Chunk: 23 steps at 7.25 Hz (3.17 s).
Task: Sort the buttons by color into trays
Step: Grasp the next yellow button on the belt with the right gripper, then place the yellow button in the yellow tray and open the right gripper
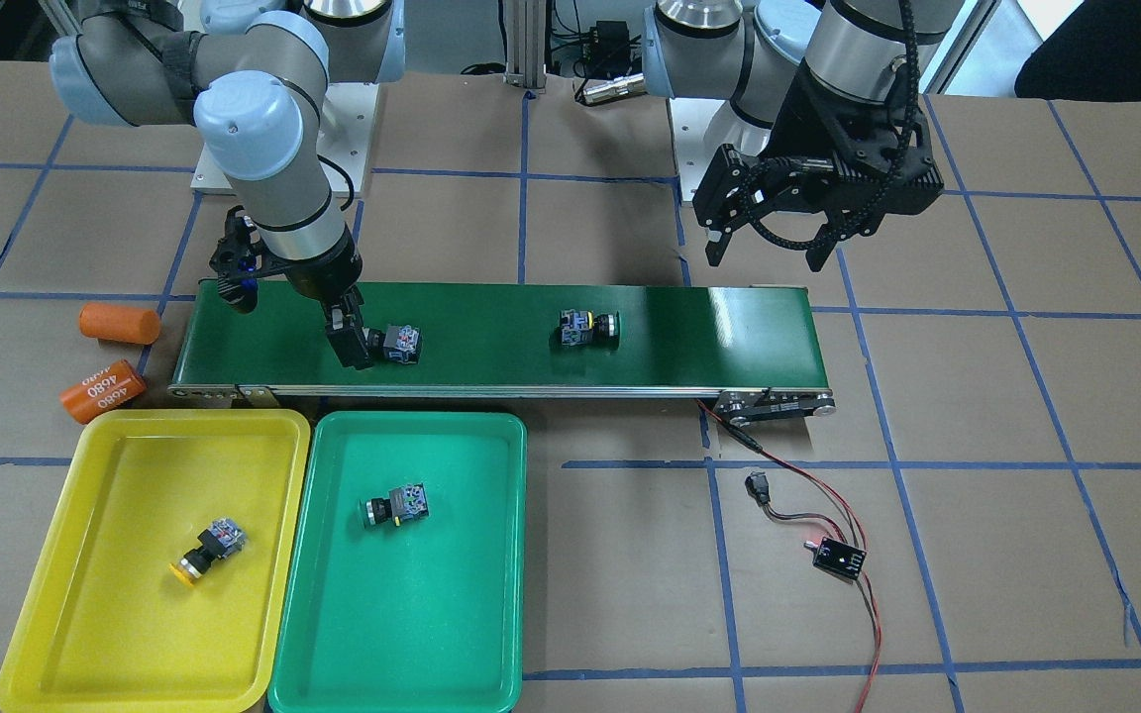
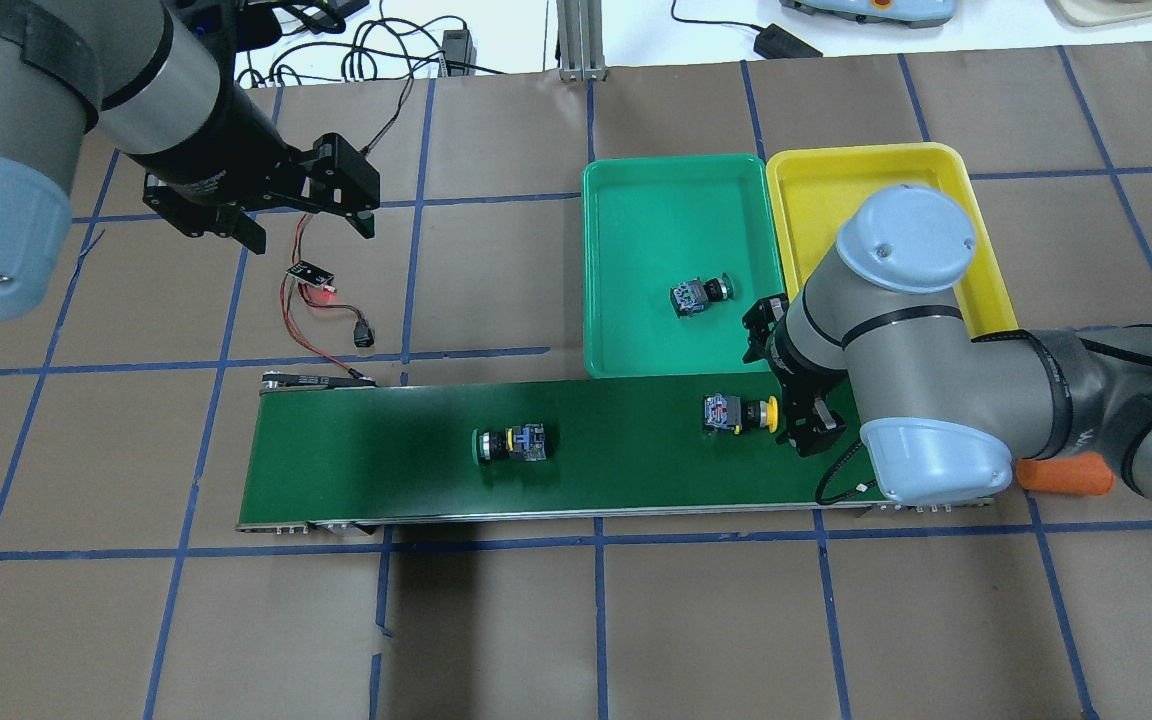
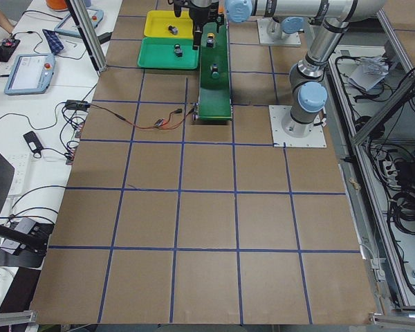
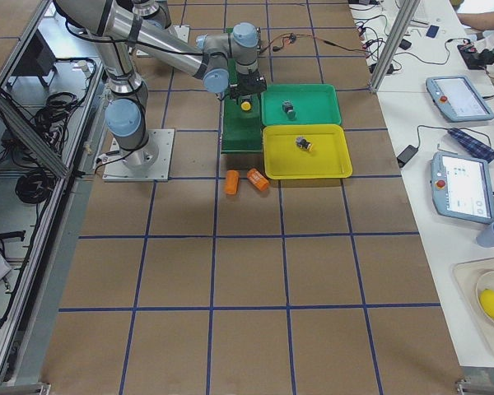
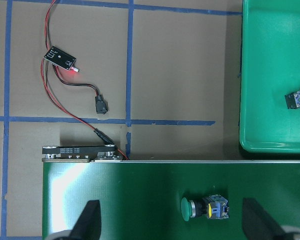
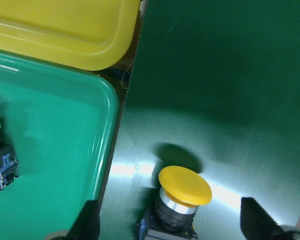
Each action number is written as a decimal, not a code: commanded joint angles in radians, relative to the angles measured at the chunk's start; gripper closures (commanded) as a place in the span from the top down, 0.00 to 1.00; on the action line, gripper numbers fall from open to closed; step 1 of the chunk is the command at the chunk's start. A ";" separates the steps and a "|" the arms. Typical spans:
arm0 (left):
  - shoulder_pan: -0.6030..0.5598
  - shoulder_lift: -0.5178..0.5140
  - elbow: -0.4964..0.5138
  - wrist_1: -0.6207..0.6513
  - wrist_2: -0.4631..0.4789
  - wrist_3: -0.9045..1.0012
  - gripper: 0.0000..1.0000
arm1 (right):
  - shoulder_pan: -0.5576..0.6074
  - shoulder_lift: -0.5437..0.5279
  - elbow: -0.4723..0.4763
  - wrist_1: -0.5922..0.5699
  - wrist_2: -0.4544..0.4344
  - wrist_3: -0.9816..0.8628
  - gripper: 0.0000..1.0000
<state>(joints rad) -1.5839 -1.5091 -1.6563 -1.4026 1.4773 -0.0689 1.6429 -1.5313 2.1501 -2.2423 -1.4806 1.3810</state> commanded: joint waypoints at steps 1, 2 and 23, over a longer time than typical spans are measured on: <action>-0.001 0.004 0.000 0.001 0.000 0.001 1.00 | 0.005 0.036 -0.001 -0.010 -0.006 0.000 1.00; -0.001 -0.009 0.015 0.001 0.000 -0.003 1.00 | 0.005 0.043 -0.001 -0.010 -0.012 -0.002 1.00; 0.009 0.003 0.001 0.036 -0.003 0.003 1.00 | -0.247 -0.231 -0.274 0.510 -0.043 -0.530 1.00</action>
<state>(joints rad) -1.5754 -1.5101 -1.6528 -1.3668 1.4742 -0.0660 1.3682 -1.6755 1.8750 -1.8373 -1.5230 0.8269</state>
